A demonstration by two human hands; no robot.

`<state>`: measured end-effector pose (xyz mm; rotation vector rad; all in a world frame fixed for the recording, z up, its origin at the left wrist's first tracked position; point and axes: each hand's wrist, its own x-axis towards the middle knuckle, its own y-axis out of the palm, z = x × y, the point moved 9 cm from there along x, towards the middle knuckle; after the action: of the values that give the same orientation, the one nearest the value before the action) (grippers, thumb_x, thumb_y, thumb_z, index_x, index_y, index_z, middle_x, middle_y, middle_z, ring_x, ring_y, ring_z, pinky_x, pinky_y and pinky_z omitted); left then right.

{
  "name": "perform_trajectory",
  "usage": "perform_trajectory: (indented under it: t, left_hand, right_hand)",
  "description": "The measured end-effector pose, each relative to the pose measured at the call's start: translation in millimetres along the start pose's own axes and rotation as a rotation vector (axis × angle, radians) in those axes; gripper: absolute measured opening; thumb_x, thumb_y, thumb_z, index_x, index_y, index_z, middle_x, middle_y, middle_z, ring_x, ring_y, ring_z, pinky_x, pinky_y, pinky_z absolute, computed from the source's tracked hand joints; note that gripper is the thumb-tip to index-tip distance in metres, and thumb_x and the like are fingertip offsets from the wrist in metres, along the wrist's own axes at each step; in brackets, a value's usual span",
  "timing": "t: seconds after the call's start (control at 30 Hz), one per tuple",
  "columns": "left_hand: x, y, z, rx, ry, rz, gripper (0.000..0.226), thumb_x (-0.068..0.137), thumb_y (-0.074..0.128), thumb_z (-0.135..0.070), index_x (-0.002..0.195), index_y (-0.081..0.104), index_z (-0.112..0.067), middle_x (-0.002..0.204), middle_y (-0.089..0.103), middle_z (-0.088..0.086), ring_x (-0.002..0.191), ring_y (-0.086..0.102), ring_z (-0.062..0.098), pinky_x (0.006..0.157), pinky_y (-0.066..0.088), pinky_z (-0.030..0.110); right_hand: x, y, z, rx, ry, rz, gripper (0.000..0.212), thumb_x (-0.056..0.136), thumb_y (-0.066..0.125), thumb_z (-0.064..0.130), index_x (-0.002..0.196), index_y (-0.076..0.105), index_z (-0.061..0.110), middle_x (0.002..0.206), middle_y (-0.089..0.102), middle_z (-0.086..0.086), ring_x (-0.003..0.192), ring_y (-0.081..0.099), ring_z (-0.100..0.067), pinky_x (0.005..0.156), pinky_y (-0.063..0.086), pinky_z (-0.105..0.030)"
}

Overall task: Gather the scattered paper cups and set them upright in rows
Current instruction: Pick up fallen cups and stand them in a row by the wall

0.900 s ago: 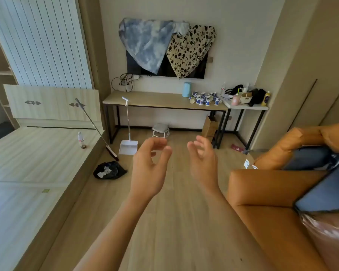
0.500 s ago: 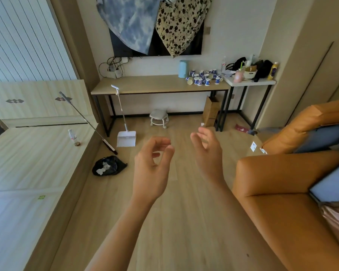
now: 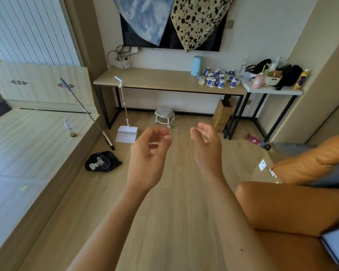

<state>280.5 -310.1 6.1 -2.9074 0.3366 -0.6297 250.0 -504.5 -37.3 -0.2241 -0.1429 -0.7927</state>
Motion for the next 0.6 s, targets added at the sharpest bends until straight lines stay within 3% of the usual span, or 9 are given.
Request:
perform_trajectory:
  t: [0.27, 0.6]
  left_hand:
    - [75.9, 53.1, 42.3, -0.031, -0.034, 0.041, 0.009, 0.098, 0.062, -0.018, 0.102, 0.07, -0.02, 0.098, 0.073, -0.012, 0.097, 0.067, 0.001, 0.08, 0.046, 0.008]
    - [246.5, 86.8, 121.3, -0.106, -0.054, 0.099, 0.009, 0.099, 0.062, -0.02, 0.103, 0.07, -0.021, 0.101, 0.074, -0.01, 0.099, 0.067, 0.005, 0.08, 0.047, 0.01]
  right_hand:
    - [89.4, 10.8, -31.7, -0.009, 0.035, 0.024, 0.039, 0.099, 0.06, 0.036, 0.136, 0.057, 0.022, 0.126, 0.065, 0.007, 0.108, 0.065, -0.005, 0.08, 0.046, -0.016]
    - [248.1, 88.4, -65.7, -0.053, 0.052, 0.034, 0.041, 0.098, 0.061, 0.037, 0.137, 0.055, 0.025, 0.128, 0.063, 0.008, 0.11, 0.065, -0.006, 0.078, 0.046, -0.016]
